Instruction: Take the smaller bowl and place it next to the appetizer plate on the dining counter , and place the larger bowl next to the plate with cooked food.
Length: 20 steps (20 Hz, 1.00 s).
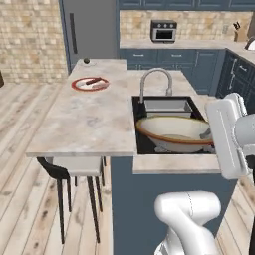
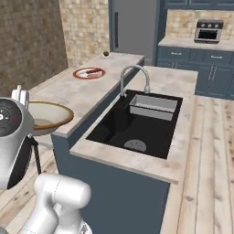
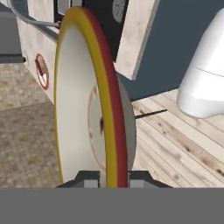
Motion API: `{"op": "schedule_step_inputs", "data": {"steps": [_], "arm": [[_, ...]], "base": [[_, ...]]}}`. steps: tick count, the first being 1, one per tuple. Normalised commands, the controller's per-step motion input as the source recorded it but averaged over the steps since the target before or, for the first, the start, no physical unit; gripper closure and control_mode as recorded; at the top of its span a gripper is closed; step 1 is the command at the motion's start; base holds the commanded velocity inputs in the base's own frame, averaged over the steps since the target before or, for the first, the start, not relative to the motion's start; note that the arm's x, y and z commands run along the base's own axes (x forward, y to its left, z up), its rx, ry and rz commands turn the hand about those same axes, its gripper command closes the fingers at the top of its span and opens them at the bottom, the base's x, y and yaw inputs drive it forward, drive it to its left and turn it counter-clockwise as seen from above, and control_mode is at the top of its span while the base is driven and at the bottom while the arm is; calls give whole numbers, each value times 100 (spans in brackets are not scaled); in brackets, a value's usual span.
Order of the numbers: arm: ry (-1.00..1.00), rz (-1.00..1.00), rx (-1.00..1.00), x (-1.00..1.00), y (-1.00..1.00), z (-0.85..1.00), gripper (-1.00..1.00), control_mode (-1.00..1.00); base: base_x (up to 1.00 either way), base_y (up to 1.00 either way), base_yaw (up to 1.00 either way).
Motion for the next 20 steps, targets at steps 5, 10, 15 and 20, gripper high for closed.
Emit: {"op": "schedule_step_inputs", "data": {"steps": [5, 10, 15, 20], "arm": [[0, 0, 0, 0, 0, 0, 100, 100], [0, 0, 0, 0, 0, 0, 100, 100], [0, 0, 0, 0, 0, 0, 100, 100], [0, 0, 0, 0, 0, 0, 100, 100]], "base": [[-17, 100, 0], [25, 100, 0], [54, 100, -4], [70, 100, -10]]}}
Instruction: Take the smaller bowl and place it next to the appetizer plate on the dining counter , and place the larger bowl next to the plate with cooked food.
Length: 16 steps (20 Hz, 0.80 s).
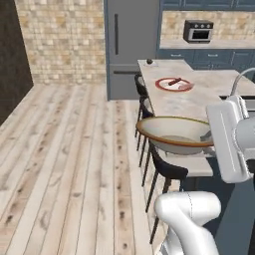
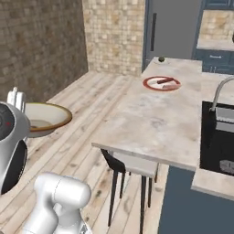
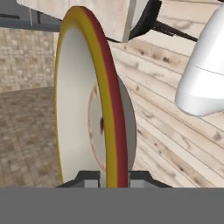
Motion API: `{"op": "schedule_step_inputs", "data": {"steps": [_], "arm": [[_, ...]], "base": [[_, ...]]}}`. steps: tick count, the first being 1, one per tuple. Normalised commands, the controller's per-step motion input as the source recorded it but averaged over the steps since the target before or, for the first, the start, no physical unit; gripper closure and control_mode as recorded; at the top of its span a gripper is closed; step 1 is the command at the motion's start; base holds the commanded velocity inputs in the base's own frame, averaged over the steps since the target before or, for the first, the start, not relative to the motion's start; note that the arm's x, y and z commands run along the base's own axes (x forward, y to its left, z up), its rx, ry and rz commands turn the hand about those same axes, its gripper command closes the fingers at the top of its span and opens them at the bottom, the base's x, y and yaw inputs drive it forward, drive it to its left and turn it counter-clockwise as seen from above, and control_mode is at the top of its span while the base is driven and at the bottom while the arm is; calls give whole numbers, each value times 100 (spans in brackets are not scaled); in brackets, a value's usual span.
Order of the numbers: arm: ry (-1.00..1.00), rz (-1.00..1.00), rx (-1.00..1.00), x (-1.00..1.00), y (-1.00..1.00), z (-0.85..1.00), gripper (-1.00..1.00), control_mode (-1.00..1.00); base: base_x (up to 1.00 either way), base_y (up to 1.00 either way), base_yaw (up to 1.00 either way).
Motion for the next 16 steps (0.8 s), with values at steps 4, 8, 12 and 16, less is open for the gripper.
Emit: {"op": "schedule_step_inputs", "data": {"steps": [4, 8, 12, 16], "arm": [[0, 0, 0, 0, 0, 0, 100, 100], [0, 0, 0, 0, 0, 0, 100, 100], [0, 0, 0, 0, 0, 0, 100, 100], [0, 0, 0, 0, 0, 0, 100, 100]], "base": [[94, 100, -23], [74, 100, -46], [34, 100, -56], [19, 100, -55]]}}
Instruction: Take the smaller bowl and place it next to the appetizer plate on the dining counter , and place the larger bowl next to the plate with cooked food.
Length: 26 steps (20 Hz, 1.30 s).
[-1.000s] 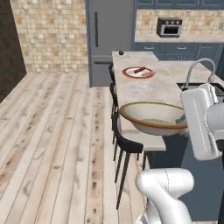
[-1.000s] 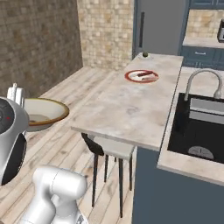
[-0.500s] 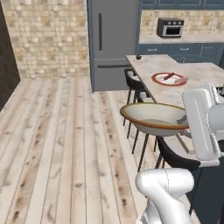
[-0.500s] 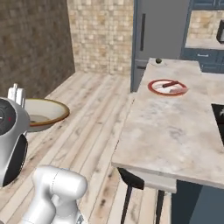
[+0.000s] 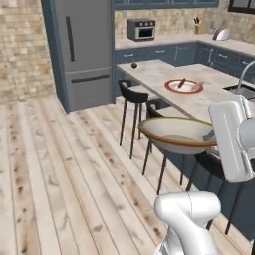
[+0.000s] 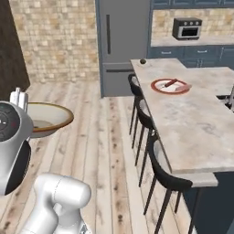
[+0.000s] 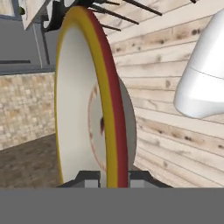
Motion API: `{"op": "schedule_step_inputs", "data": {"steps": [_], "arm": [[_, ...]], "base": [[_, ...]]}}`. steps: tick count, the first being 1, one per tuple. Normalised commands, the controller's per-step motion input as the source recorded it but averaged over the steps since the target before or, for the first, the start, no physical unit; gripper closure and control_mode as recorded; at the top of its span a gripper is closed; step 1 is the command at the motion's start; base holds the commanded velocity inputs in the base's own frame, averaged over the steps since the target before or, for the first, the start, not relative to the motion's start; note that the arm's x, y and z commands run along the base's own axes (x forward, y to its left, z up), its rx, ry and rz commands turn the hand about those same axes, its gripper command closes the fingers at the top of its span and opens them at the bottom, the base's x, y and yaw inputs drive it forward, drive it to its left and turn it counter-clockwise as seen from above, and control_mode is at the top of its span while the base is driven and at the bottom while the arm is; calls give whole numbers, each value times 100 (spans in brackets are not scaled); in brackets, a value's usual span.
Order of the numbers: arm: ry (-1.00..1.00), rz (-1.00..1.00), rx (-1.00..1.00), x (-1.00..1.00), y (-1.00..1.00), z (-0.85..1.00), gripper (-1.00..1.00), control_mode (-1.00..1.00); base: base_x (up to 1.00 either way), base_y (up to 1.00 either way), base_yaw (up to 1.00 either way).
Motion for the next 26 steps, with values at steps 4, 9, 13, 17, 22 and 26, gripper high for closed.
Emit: {"op": "schedule_step_inputs", "data": {"steps": [4, 9, 13, 17, 22, 26], "arm": [[0, 0, 0, 0, 0, 0, 100, 100], [0, 0, 0, 0, 0, 0, 100, 100], [0, 0, 0, 0, 0, 0, 100, 100], [0, 0, 0, 0, 0, 0, 100, 100], [0, 0, 0, 0, 0, 0, 100, 100], [0, 0, 0, 0, 0, 0, 100, 100]], "base": [[25, 98, -56], [51, 85, -55], [100, 5, -48], [100, -2, -45], [100, 14, -41], [90, 23, -37]]}}
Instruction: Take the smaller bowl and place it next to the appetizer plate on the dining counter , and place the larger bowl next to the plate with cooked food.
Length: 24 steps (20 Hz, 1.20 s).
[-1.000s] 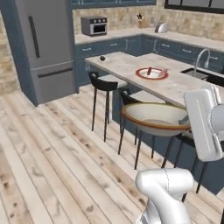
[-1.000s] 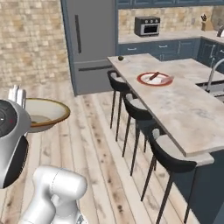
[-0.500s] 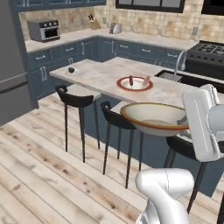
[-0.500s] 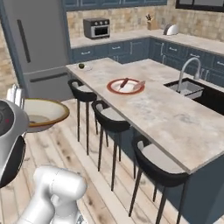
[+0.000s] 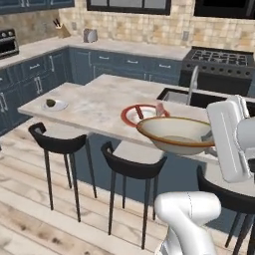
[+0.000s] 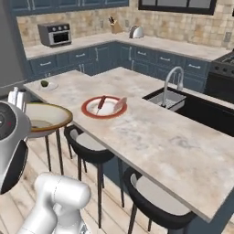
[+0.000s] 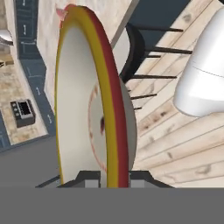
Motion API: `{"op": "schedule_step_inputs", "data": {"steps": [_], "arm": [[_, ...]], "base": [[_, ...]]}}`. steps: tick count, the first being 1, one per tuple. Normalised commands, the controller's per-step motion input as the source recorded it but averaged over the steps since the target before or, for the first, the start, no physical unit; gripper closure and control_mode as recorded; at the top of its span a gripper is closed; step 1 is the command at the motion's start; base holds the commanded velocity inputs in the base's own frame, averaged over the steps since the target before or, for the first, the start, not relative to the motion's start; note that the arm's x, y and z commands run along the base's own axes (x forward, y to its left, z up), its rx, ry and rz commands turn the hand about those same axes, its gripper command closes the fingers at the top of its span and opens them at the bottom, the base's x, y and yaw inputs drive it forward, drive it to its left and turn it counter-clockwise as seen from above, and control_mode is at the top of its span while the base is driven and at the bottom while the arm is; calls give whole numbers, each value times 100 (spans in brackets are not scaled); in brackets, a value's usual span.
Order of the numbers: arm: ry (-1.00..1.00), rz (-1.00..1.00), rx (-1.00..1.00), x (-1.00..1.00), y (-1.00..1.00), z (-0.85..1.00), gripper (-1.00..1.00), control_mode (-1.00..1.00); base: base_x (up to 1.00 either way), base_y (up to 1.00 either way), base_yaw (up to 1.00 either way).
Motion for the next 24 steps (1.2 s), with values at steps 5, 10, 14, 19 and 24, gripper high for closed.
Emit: {"op": "schedule_step_inputs", "data": {"steps": [5, 10, 14, 19, 24], "arm": [[0, 0, 0, 0, 0, 0, 100, 100], [0, 0, 0, 0, 0, 0, 100, 100], [0, 0, 0, 0, 0, 0, 100, 100], [0, 0, 0, 0, 0, 0, 100, 100], [0, 0, 0, 0, 0, 0, 100, 100]], "base": [[96, 3, -34], [87, -8, -31], [78, 0, -38], [49, 0, -41], [42, -12, -35]]}}
